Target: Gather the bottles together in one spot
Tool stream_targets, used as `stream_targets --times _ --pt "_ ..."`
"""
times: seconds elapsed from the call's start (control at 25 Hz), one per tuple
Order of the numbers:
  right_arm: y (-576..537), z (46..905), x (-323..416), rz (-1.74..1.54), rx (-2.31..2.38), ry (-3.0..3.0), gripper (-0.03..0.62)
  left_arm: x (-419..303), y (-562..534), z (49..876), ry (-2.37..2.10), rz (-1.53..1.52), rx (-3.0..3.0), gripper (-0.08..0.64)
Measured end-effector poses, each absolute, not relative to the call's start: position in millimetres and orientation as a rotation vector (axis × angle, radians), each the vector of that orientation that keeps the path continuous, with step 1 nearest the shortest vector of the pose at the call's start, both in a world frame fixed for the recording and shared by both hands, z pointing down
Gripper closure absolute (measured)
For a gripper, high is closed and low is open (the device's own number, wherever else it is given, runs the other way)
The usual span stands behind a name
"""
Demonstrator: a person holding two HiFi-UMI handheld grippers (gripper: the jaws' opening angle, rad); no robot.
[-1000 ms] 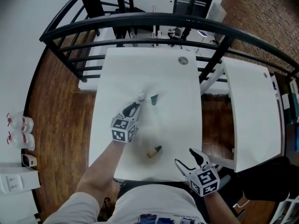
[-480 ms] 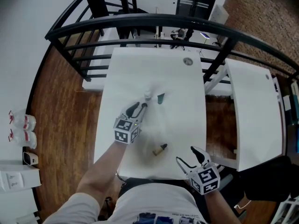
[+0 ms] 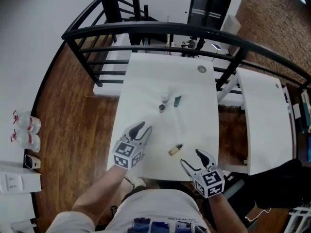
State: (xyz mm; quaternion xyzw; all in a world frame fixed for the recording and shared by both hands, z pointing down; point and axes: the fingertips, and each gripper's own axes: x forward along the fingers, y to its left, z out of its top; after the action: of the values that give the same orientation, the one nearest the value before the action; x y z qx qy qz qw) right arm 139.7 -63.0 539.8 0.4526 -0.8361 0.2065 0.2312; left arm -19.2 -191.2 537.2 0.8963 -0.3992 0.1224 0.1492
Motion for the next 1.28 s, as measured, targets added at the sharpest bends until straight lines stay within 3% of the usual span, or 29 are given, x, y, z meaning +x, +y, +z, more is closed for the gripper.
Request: stream_targets --times 0.32,0.68,1.28 --pt "-21.7 518.5 93.8 0.542 1.326 -2.306 0.267 -89.1 -83.4 503.9 -1.121 0.385 2.489 0.451" --pt "45.9 501.7 59.2 0.545 1.433 -2.249 0.267 -121.2 12.1 480.9 -0.981 0.393 2.495 0.451" --pt "95.4 507.4 45.1 0.547 1.513 -2.172 0.267 -139.1 54.6 489.3 -0.89 0.414 2.512 0.445"
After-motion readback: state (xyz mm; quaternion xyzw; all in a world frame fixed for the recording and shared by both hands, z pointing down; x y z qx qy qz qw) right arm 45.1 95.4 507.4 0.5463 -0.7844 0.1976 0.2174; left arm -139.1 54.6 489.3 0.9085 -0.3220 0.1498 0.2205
